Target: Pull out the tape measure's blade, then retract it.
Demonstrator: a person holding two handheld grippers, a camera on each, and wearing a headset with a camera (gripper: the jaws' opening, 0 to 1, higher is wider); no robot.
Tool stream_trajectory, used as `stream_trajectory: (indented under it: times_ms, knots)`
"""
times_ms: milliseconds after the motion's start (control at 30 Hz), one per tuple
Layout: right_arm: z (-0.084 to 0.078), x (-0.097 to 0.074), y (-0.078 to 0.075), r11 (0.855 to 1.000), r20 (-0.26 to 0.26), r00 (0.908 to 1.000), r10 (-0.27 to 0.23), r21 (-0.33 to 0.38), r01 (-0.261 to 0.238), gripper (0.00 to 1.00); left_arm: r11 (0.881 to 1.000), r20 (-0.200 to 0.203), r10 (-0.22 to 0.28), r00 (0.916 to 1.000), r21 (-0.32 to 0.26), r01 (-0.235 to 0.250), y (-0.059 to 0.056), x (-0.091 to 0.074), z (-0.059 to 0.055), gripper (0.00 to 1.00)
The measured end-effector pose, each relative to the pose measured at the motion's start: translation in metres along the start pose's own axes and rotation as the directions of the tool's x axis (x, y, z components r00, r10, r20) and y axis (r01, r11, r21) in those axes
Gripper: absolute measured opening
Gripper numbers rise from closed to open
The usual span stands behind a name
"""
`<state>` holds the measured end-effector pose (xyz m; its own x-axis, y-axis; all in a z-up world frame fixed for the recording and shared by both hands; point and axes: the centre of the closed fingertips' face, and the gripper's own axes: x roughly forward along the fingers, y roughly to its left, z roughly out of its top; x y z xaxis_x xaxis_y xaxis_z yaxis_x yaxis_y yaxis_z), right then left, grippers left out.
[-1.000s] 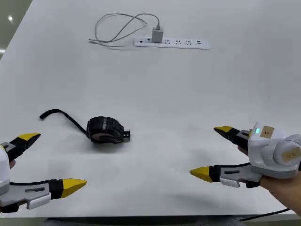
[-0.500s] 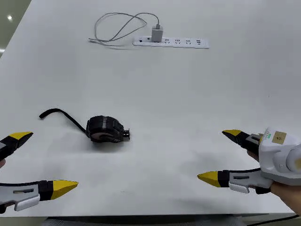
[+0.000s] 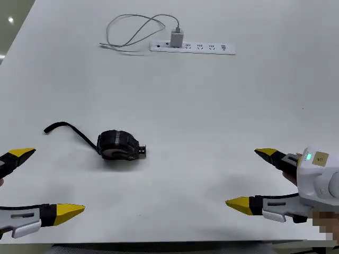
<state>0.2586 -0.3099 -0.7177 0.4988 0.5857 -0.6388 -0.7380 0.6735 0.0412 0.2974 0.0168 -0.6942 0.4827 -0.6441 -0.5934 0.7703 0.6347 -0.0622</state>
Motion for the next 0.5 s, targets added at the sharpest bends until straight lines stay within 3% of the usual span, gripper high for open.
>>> stream_trajectory:
  times_ms: [500]
  knots:
    - [0.0002,0.0019,0.0013,1.000,0.001,1.0000,0.005,0.001,-0.005,0.83,1.000,-0.003,-0.007,1.0000,-0.002,0.007,-0.0023,0.0001,-0.0002,0.98]
